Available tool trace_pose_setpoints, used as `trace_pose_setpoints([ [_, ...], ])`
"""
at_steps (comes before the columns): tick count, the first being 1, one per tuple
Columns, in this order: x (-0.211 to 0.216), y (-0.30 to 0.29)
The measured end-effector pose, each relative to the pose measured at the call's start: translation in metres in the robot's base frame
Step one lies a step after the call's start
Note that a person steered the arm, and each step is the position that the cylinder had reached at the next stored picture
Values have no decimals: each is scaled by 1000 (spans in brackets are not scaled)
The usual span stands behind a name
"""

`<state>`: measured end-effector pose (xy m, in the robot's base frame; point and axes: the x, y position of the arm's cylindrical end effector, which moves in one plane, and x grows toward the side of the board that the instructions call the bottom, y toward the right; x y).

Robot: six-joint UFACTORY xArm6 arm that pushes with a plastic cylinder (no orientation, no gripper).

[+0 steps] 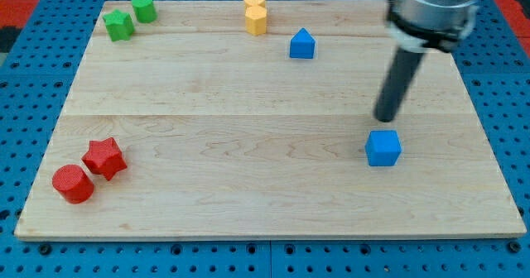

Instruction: Move the blue triangle slightly to the center of the board

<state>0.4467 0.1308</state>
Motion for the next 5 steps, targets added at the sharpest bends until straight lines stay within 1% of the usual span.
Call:
trace_pose_setpoints([
  [1,47,15],
  [2,38,22],
  [3,-57,41],
  [4,-156,29],
  [5,-175,1],
])
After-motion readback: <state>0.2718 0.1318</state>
